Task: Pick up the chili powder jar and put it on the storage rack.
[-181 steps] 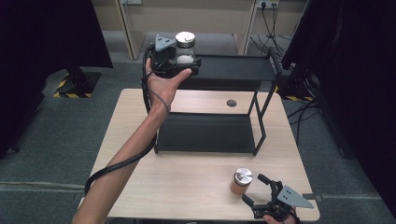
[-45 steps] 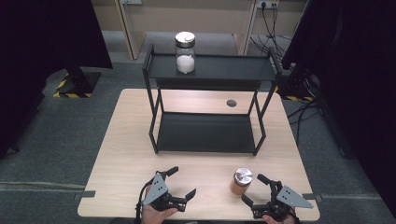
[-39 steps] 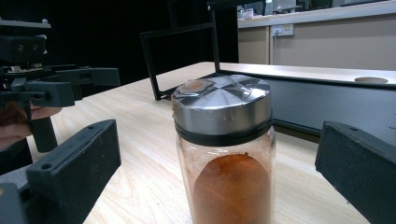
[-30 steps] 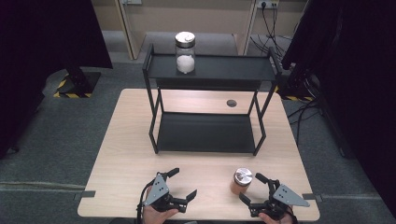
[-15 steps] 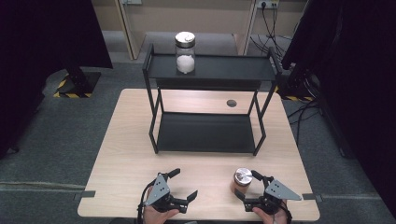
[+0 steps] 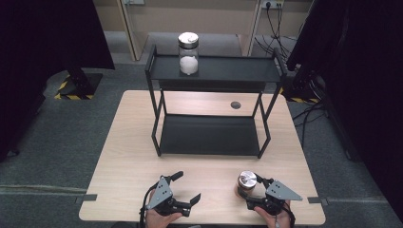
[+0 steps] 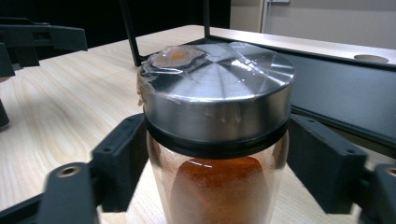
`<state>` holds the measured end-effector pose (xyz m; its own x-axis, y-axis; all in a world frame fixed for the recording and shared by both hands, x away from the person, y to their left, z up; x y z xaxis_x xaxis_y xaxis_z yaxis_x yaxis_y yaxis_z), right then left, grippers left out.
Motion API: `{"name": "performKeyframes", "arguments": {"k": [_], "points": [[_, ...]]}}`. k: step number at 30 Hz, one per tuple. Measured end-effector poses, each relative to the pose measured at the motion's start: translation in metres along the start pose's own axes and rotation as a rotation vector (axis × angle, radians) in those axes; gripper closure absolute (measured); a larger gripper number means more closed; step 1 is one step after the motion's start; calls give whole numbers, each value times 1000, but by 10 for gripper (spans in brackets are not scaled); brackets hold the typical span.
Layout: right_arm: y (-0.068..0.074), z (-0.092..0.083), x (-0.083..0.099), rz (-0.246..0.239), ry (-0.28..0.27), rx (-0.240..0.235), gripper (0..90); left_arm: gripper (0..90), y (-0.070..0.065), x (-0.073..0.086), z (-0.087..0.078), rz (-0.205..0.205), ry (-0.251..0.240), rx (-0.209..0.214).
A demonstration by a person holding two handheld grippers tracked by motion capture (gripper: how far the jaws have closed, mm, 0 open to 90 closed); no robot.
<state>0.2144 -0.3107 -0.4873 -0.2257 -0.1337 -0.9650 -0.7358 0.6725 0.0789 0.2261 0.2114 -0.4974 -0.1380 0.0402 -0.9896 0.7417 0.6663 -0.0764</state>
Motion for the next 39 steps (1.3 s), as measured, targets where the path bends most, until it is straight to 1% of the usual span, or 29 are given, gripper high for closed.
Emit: {"name": "performKeyframes", "arguments": {"k": [2,6,9,14,18,22,26,30,34,39], "points": [[-1,0,-1,-5,5,-6,298,6,0,0,0,-2,0,0],[1,0,0,-12,3,1,303,6,0,0,0,-4,-1,-1],[3,-1,-2,-27,6,5,305,7,0,0,0,-3,-1,1],[6,-4,-4,-44,-26,0,306,7,0,0,0,-4,2,3],[8,-7,-8,-52,-34,-3,307,6,0,1,0,-5,3,4],[8,-10,-10,-48,-36,-5,307,6,0,1,0,-5,3,7],[8,-12,-14,-58,-37,-3,307,6,1,1,1,-7,4,6],[8,-15,-20,-72,-41,0,308,6,0,1,0,-7,3,2],[6,-16,-27,-72,-47,0,307,6,1,1,0,-9,5,2],[3,-14,-44,-93,-47,-7,307,6,0,1,1,-7,6,3]]}}
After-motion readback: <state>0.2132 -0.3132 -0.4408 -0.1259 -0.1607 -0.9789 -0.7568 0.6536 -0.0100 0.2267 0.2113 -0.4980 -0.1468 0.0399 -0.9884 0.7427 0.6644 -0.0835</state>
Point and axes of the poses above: each handheld gripper's, and its own axes: z roughly forward along the jaws, x roughly out of its underside, y roughly to its left, the point moved 3 cm from there along z, roughly forward along the jaws, and after that the axes turned 4 degrees about -x, right-handed, at the moved point
